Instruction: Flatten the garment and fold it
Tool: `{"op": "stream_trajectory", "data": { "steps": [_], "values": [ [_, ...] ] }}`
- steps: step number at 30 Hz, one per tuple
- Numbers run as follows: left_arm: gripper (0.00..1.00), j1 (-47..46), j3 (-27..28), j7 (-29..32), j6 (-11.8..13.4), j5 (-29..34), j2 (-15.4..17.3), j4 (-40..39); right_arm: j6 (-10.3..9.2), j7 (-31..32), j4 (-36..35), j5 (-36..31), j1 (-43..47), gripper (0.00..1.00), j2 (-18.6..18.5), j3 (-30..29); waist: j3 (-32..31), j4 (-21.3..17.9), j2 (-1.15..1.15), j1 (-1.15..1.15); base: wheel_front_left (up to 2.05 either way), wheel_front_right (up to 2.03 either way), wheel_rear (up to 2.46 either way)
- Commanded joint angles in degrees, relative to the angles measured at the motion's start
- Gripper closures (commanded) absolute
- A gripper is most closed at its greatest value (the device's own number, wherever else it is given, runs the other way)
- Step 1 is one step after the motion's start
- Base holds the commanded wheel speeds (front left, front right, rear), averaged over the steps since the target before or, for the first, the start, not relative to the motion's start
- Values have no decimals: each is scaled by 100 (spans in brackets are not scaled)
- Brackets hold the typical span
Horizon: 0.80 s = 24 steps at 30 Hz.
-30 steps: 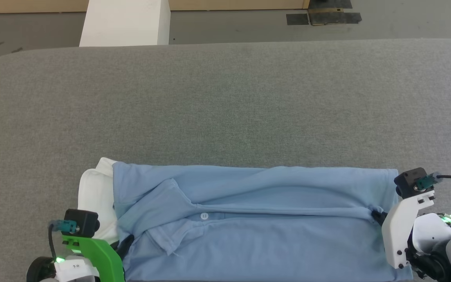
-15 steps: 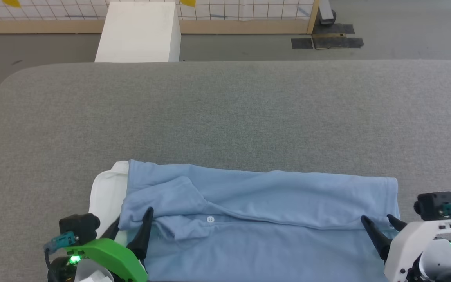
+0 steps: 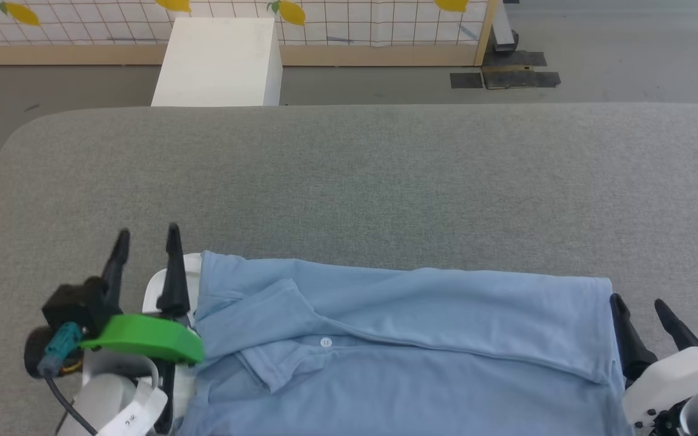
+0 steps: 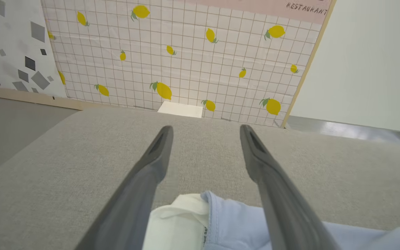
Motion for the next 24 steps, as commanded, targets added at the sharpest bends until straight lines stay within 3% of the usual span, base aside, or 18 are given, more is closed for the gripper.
{"op": "stream_trajectory", "data": {
  "steps": [1,8,13,24],
  "values": [
    [0,-119,160,-41,14,219,-103,-52,-9,-87,147,105,-120,0,13,-125,19,-29,0,0,0,0,0],
    [0,-115,583,-43,-216,1011,-531,-95,-9,59,1210,523,-578,0,17,-465,38,-126,0,0,0,0,0],
    [0,-89,738,-44,-470,1286,-780,13,-9,593,1837,211,-788,0,17,-425,46,-116,0,0,0,0,0],
    [0,-114,1022,-44,-810,1593,-1038,179,-9,1930,2096,339,-796,0,18,-59,120,-75,0,0,0,0,0]
  ]
}}
